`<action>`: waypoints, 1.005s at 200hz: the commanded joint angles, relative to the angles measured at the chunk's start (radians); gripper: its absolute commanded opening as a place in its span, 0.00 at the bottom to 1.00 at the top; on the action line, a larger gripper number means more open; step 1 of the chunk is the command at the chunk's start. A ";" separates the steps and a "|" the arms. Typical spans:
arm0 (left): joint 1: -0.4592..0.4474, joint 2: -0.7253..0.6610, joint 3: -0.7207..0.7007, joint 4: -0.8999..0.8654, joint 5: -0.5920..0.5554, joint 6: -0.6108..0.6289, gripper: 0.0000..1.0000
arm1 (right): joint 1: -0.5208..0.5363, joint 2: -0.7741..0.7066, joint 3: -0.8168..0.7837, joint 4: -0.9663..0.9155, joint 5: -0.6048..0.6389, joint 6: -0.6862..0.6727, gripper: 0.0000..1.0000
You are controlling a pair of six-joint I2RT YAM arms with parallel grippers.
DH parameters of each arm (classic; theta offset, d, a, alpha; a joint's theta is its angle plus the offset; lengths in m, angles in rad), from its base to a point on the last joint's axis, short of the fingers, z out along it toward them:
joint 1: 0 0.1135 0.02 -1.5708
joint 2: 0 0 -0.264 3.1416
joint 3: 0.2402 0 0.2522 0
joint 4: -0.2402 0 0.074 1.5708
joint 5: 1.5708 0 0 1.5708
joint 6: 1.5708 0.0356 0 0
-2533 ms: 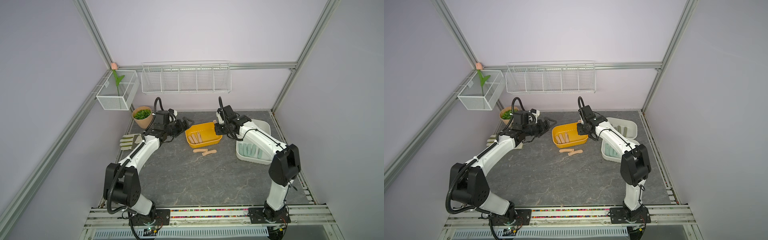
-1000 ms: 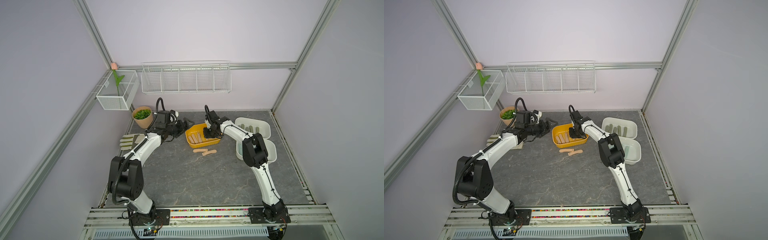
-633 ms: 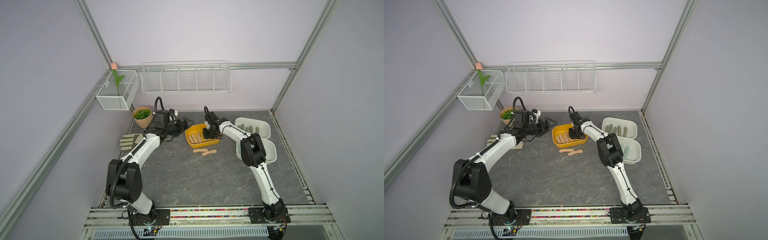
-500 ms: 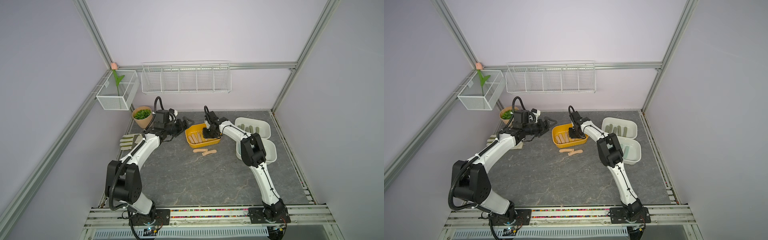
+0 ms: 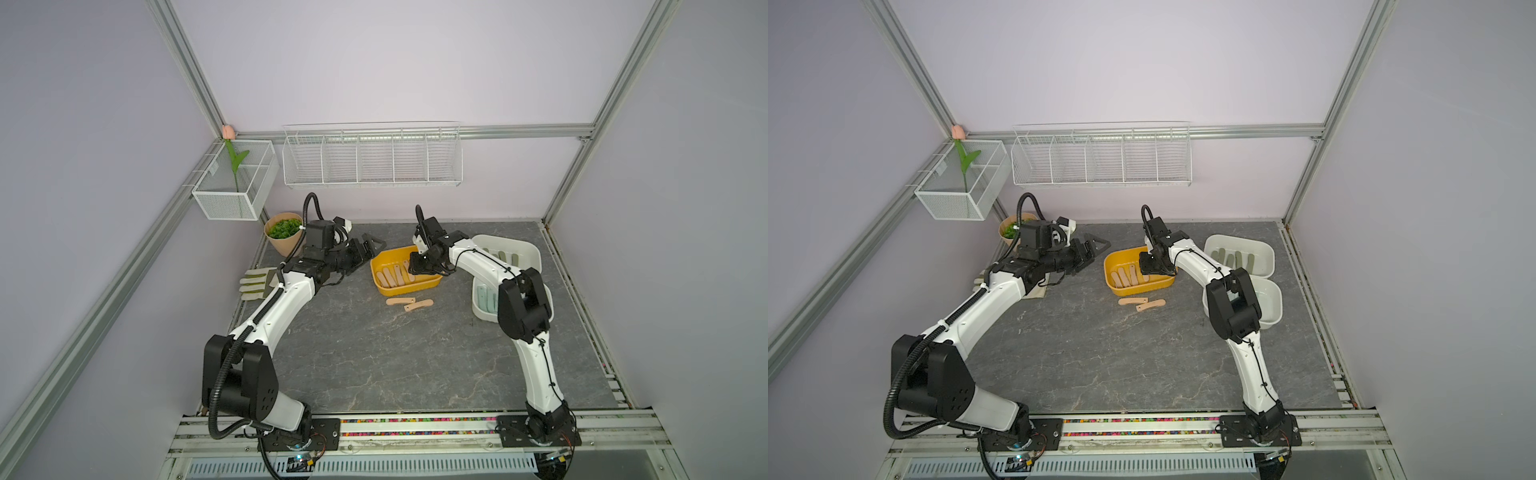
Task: Place the fruit knives into the storage box by color
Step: Place the fruit knife in the storage box, then pick up the fruit knife from the center of the board.
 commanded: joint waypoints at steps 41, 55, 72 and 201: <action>-0.037 -0.079 -0.117 0.041 -0.064 -0.037 0.99 | -0.003 -0.334 -0.385 0.134 0.000 -0.004 0.69; -0.052 -0.088 -0.137 0.046 -0.074 -0.043 0.99 | -0.001 -0.378 -0.465 0.162 -0.003 0.001 0.73; -0.065 -0.098 -0.154 0.042 -0.087 -0.043 0.99 | 0.000 -0.413 -0.562 0.210 -0.020 0.012 0.76; -0.093 -0.150 -0.163 0.018 -0.127 -0.046 0.99 | 0.017 -0.248 -0.564 0.347 -0.040 0.029 0.77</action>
